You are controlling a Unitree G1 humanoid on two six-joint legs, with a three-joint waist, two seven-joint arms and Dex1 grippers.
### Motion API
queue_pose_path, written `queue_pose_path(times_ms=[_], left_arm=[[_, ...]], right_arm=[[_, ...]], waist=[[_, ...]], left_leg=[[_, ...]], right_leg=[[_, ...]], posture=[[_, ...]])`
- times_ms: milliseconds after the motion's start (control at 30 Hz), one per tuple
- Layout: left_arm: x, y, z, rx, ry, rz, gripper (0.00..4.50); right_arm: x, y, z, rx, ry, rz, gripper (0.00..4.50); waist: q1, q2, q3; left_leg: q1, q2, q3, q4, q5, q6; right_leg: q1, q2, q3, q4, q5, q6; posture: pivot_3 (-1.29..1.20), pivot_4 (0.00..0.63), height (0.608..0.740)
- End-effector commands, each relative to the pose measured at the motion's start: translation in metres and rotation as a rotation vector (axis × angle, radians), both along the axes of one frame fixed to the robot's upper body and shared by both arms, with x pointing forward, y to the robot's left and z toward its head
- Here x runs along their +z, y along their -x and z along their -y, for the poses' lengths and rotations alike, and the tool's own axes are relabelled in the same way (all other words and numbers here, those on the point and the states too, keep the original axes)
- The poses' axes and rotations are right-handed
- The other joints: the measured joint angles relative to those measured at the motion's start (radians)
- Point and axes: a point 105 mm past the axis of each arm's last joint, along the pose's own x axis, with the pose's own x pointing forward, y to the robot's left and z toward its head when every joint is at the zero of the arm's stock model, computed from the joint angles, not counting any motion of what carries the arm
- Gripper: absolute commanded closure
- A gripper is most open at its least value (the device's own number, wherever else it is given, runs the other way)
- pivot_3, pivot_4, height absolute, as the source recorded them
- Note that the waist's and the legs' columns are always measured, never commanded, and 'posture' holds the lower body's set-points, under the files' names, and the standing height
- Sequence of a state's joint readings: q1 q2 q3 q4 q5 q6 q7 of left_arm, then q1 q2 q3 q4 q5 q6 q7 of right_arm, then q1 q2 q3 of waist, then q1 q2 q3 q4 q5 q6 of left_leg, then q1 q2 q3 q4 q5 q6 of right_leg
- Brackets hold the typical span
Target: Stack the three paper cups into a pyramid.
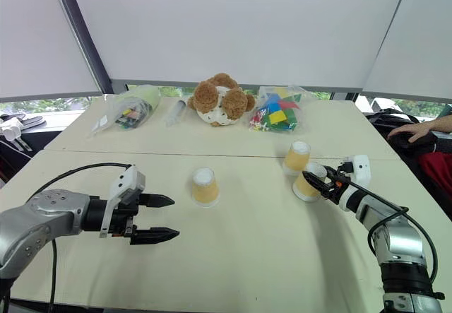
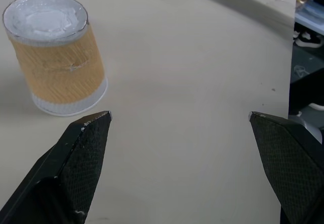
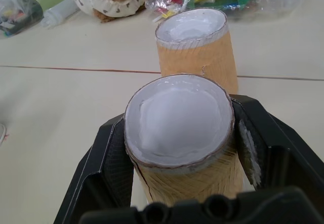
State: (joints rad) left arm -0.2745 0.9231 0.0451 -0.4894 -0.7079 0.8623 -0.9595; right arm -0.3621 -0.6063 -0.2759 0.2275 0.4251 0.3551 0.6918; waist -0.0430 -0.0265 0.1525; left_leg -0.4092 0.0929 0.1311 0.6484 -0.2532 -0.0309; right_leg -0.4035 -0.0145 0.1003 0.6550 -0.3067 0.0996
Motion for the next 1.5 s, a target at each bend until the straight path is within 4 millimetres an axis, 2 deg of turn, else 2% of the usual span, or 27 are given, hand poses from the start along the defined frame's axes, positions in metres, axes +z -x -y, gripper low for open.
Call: queue_pose_path(times_ms=[33,67,100,167,267,300,367,500,633,800,933,1067,1233,1300,1367,1500], left_arm=[[0.006,0.002,0.0,-0.007,0.0,0.041,0.0],[0.006,0.002,-0.001,-0.005,0.001,0.039,0.0],[0.005,0.002,-0.002,-0.002,0.0,0.036,0.0],[0.005,0.002,-0.004,0.003,-0.003,0.03,0.0],[0.005,0.002,-0.005,0.001,-0.005,0.024,0.0],[0.004,0.003,-0.004,-0.005,-0.004,0.022,0.0],[0.004,0.003,-0.002,-0.01,-0.004,0.023,0.0],[0.005,0.003,-0.001,-0.011,-0.001,0.03,0.0],[0.006,0.003,0.0,-0.005,0.0,0.033,0.0],[0.004,0.005,0.002,0.002,0.003,0.032,0.0],[0.004,0.005,0.002,0.007,0.006,0.03,0.0],[0.005,0.004,0.002,0.007,0.01,0.028,0.0],[0.013,0.0,-0.001,0.018,0.038,0.034,0.0],[0.018,-0.002,-0.001,0.021,0.06,0.037,0.0],[0.023,-0.006,-0.002,0.03,0.074,0.05,0.0],[0.035,-0.009,0.001,0.025,0.123,0.06,0.0]], right_arm=[[0.015,-0.002,-0.003,0.017,0.008,0.056,2.09],[0.018,-0.001,-0.005,0.027,0.011,0.061,2.09],[0.025,0.005,-0.016,0.082,0.023,0.07,2.09],[0.038,0.019,-0.043,0.215,0.05,0.075,2.09],[0.045,0.036,-0.081,0.379,0.064,0.056,2.09],[0.044,0.041,-0.096,0.433,0.077,0.047,2.09],[0.039,0.045,-0.113,0.488,0.102,0.034,2.09],[0.019,0.047,-0.129,0.539,0.197,0.007,2.09],[0.011,0.041,-0.135,0.537,0.218,0.017,2.09],[0.011,0.036,-0.14,0.539,0.211,0.039,2.09],[0.012,0.036,-0.138,0.542,0.202,0.038,0.05],[0.029,0.042,-0.134,0.539,0.146,0.06,0.01],[0.074,0.063,-0.128,0.586,0.02,0.081,0.01],[0.085,0.066,-0.124,0.583,0.002,0.089,0.01],[0.096,0.061,-0.116,0.553,-0.04,0.112,0.01],[0.099,0.03,-0.092,0.394,-0.043,0.165,0.01]], waist=[[-0.001,0.0,0.0],[0.0,0.0,0.0],[0.0,0.0,0.0],[0.0,0.002,0.001],[-0.002,0.002,0.001],[-0.002,0.002,0.001],[-0.001,0.001,0.001],[0.006,0.001,0.001],[0.006,0.001,0.0],[0.001,0.001,0.0],[0.001,0.001,0.0],[0.002,0.001,0.0],[0.002,0.001,0.0],[0.002,0.001,0.0],[0.001,0.0,0.0],[0.001,0.0,0.0]], left_leg=[[0.0,0.0,0.0,0.0,0.0,0.0],[0.0,0.0,0.0,0.0,0.0,0.0],[0.0,0.0,0.0,0.0,0.0,0.0],[0.0,0.0,0.0,0.0,0.0,0.0],[0.0,0.001,0.0,0.0,0.0,0.0],[0.0,0.001,0.0,0.0,0.0,-0.001],[0.001,0.001,0.0,0.0,0.001,-0.001],[0.0,0.001,0.0,0.001,0.001,-0.001],[0.0,0.0,0.0,0.001,0.001,-0.001],[0.0,0.001,0.0,0.001,0.001,-0.001],[0.0,0.001,0.0,0.001,0.001,-0.001],[0.0,0.001,0.0,0.001,0.001,-0.001],[0.0,0.001,0.0,0.001,0.001,-0.001],[0.0,0.001,0.0,0.001,0.001,-0.001],[0.0,0.001,0.0,0.001,0.001,-0.001],[0.0,0.001,0.0,0.001,0.001,-0.001]], right_leg=[[0.0,0.0,0.0,0.0,0.0,0.0],[0.0,0.0,0.0,0.0,0.0,0.0],[0.0,0.0,0.0,0.0,0.0,0.0],[0.0,0.0,0.0,0.0,0.0,0.0],[-0.002,0.0,0.0,0.003,0.0,0.0],[-0.002,0.001,0.0,0.003,0.0,0.0],[-0.002,0.001,0.0,0.004,0.0,0.0],[-0.002,0.001,0.0,0.005,0.0,0.0],[-0.002,0.0,0.0,0.004,0.0,-0.001],[-0.002,0.001,0.0,0.005,0.0,0.0],[-0.003,0.001,0.0,0.005,0.0,0.0],[-0.003,0.001,0.0,0.005,0.0,0.0],[-0.003,0.001,0.0,0.006,0.0,0.0],[-0.003,0.001,0.0,0.006,0.0,0.0],[-0.002,0.001,0.0,0.006,0.0,0.0],[-0.003,0.001,0.0,0.006,0.0,0.0]], posture=[[0.0,0.15,0.74],[0.0,0.15,0.74],[0.0,0.15,0.74],[0.0,0.15,0.74],[0.0,0.15,0.74],[0.0,0.15,0.74],[0.0,0.15,0.74],[0.0,0.15,0.74],[0.0,0.15,0.74],[0.0,0.15,0.74],[0.0,0.15,0.74],[0.0,0.15,0.74],[0.0,0.15,0.74],[0.0,0.15,0.74],[0.0,0.15,0.74],[0.0,0.15,0.74]])
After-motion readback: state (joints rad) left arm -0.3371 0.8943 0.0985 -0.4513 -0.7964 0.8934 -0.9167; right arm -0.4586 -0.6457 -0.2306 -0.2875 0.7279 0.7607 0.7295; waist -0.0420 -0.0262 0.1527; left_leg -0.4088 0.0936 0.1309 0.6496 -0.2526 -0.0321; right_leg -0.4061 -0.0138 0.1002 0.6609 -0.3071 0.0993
